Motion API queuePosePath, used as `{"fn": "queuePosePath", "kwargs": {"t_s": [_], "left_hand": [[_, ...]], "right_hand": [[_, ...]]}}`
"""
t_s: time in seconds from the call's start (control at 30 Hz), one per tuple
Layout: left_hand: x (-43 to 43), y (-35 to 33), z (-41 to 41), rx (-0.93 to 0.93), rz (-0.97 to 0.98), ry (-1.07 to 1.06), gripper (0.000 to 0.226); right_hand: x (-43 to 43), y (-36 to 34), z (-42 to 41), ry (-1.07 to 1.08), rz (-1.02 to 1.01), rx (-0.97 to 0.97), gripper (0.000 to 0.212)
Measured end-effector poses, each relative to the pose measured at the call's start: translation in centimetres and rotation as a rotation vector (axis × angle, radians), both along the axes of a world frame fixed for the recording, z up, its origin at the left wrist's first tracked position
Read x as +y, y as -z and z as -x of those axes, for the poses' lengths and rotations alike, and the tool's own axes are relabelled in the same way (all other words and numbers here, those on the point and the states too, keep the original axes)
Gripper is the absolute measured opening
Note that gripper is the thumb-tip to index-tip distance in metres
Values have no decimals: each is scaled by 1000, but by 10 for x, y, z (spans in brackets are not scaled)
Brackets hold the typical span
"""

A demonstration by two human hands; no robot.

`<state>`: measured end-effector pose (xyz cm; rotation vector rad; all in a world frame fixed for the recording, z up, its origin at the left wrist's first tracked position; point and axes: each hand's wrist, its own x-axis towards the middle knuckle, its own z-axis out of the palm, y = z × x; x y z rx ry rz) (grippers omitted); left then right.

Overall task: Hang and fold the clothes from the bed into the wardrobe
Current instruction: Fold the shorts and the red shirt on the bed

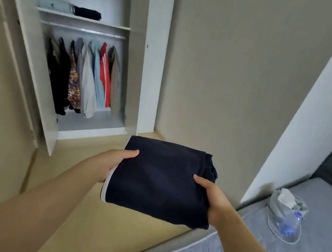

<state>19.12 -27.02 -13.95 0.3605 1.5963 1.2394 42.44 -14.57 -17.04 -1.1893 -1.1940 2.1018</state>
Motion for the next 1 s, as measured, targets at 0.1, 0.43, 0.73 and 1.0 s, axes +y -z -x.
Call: {"fn": "queuePosePath", "kwargs": {"t_s": [0.1,0.43,0.73,1.0], "left_hand": [[-22,-13,65,23,-16,-71,34],[-64,-52,275,35,-92,-235,36],[-28,-60,403,48,-150,-333,29],[74,-78,533,113,-163,-424,27]], "right_hand": [[-7,-13,74,-95,-11,42,24],[-18,-49,306,-215,-52,60,27],[40,-66,452,-277,-106,4,23],[156,-89,594,-341,-144,17,22]]}}
